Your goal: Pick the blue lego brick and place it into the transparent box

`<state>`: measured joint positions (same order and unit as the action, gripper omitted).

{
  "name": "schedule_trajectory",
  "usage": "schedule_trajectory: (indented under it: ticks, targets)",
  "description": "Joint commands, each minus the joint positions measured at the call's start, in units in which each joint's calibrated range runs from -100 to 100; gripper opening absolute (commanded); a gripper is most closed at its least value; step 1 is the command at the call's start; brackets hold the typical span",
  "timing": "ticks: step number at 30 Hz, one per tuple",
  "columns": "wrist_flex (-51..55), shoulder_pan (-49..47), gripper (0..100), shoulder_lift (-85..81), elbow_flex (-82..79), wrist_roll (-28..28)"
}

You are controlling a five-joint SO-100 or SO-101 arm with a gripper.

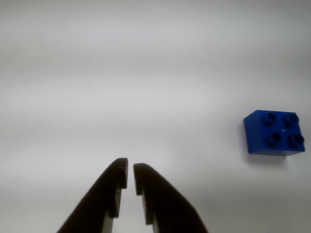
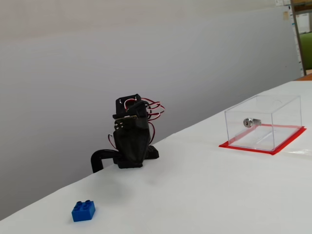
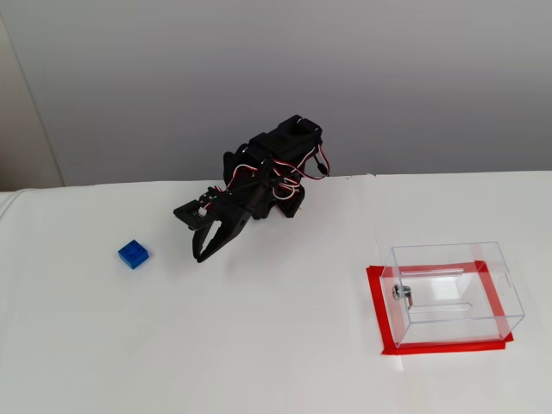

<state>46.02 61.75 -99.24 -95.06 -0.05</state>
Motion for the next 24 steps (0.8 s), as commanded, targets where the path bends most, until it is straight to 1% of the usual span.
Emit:
schedule_trajectory:
  ticks: [1,8,12,17,24]
  targets:
    - [-0.5,4.0,1,-0.4,1.2,-0.1]
    - [-0.3,9.5,1,-0.3,1.9,-0.1]
    - [1.2,15.7,1,-0.3,2.0,-0.1]
    - [0.7,22.5,1,-0.3,1.5,-0.1]
    - [1.1,24.1,1,-0.3,1.5,-0.1]
